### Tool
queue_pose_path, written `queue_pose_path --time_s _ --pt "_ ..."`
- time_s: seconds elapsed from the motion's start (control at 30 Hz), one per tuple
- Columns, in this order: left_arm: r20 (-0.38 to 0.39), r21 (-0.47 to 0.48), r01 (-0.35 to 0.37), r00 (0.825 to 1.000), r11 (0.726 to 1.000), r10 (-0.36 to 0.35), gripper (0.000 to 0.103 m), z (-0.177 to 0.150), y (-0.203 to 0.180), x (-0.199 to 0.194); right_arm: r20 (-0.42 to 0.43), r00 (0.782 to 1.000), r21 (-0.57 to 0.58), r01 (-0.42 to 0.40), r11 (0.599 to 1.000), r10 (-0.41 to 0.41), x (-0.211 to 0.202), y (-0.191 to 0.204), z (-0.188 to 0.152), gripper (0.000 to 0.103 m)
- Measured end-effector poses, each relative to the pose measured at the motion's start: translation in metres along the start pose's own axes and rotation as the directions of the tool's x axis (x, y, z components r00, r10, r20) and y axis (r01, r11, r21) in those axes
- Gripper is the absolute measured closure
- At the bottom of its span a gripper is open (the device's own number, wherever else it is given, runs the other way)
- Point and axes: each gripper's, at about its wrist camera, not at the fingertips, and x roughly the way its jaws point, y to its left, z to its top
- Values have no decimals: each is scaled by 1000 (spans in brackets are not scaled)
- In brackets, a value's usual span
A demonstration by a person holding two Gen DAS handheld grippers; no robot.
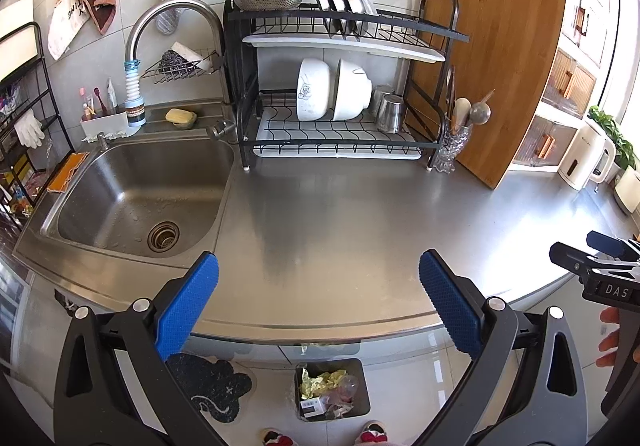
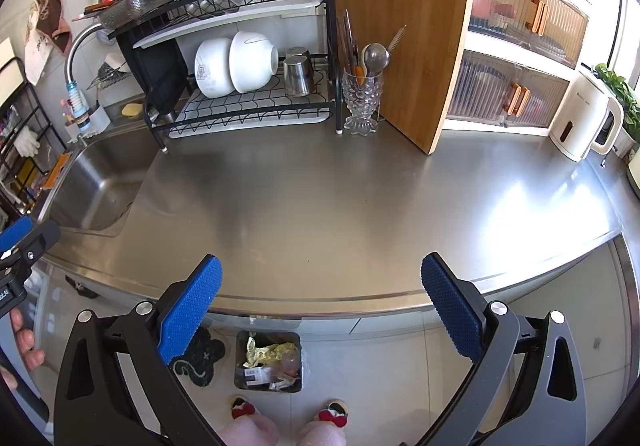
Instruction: Collect trash
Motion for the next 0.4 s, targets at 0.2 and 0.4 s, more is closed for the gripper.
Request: queue_pose_path --time_s 0.2,0.4 --pt "-33 -14 3 999 1000 -3 8 -2 3 5 1 1000 -3 -2 1000 2 0 1 0 3" --pt "-38 -14 13 999 1000 -13 8 -4 3 4 6 1000 -10 2 1000 -2 -2 5 2 3"
